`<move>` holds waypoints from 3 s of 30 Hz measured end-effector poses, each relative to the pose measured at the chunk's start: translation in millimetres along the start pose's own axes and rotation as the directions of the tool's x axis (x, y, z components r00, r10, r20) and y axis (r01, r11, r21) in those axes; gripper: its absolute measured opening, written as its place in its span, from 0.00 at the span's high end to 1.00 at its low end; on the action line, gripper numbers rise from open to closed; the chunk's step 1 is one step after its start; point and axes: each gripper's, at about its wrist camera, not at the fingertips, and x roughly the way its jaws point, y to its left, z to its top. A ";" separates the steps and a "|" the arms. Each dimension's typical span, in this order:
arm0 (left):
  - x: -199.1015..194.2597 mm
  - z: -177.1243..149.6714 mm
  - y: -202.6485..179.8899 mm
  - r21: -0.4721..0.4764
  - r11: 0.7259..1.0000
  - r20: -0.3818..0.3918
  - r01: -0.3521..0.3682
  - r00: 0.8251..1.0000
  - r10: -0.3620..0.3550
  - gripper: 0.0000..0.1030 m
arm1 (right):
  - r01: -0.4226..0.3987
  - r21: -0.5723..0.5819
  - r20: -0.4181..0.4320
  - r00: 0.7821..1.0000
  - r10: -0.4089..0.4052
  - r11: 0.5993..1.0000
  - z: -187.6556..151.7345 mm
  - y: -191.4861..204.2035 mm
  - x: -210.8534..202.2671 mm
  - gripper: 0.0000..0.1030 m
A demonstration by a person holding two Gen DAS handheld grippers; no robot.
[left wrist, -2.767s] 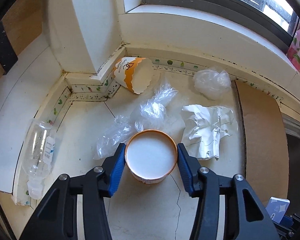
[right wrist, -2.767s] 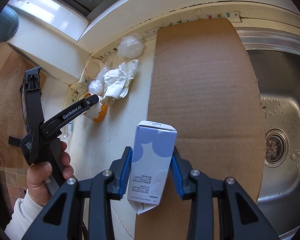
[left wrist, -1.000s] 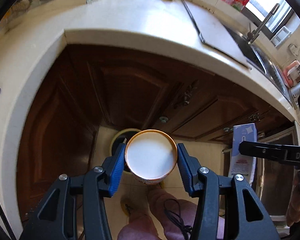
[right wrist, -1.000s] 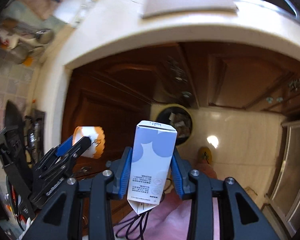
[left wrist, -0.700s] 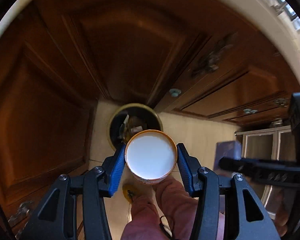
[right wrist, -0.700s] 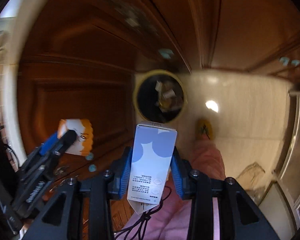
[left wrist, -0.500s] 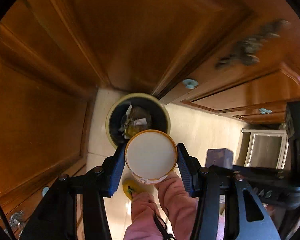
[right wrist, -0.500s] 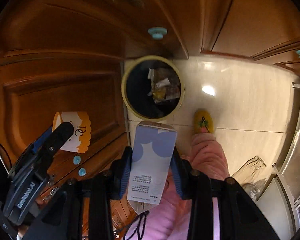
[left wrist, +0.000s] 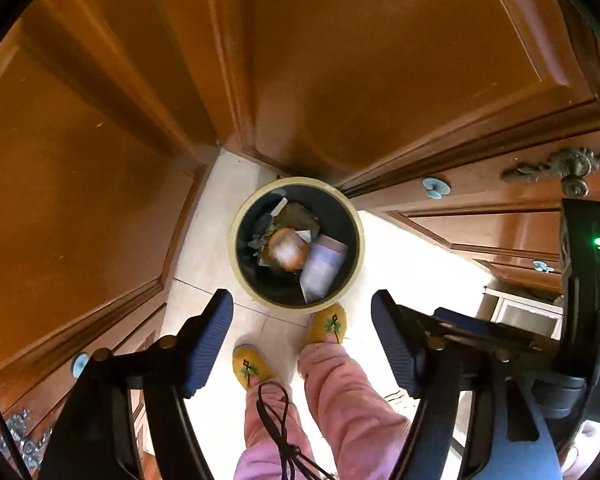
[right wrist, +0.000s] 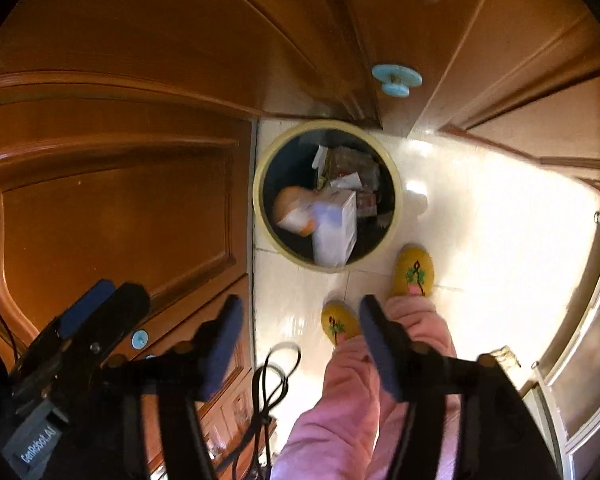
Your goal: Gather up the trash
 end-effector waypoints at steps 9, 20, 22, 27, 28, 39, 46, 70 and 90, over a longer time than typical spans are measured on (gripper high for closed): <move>-38.2 -34.4 3.9 0.037 0.999 0.026 -0.030 0.999 0.029 0.32 | 0.042 -0.062 0.055 0.998 -0.038 0.997 -30.5 19.4 -32.5 0.37; -150.8 -66.5 -21.6 0.226 0.973 0.193 -0.043 0.981 -0.001 0.31 | 0.020 -0.072 0.278 0.961 0.001 0.997 -93.7 44.1 -124.3 0.37; -176.6 -67.8 -25.9 0.255 0.966 0.239 -0.041 0.971 -0.022 0.30 | 0.016 -0.069 0.331 0.944 0.007 0.997 -104.7 49.4 -144.5 0.37; -239.0 -75.4 -35.8 0.316 0.948 0.344 -0.036 0.935 -0.080 0.24 | 0.061 -0.072 0.505 0.863 -0.017 0.996 -129.3 60.8 -204.8 0.37; -249.5 -76.5 -37.6 0.325 0.945 0.359 -0.034 0.929 -0.090 0.24 | 0.077 -0.074 0.541 0.840 -0.024 0.994 -134.7 63.5 -218.6 0.37; -349.5 -84.0 -58.5 0.396 0.911 0.551 -0.111 0.823 -0.139 0.23 | 0.119 -0.118 0.775 0.632 0.017 0.986 -193.1 83.4 -323.8 0.37; -374.6 -90.5 -51.8 0.345 0.914 0.689 -0.211 0.719 -0.094 0.23 | 0.066 -0.127 0.805 0.590 0.064 0.990 -195.3 89.7 -354.2 0.37; -347.9 226.3 -147.7 0.091 0.816 0.755 -0.571 0.574 0.318 0.36 | -0.060 -0.282 0.699 0.671 0.248 0.958 155.0 88.8 -470.0 0.37; -247.6 429.0 -139.1 -0.021 0.788 0.616 -0.615 0.613 0.495 0.47 | -0.105 -0.302 0.611 0.741 0.277 0.948 339.4 107.1 -411.0 0.53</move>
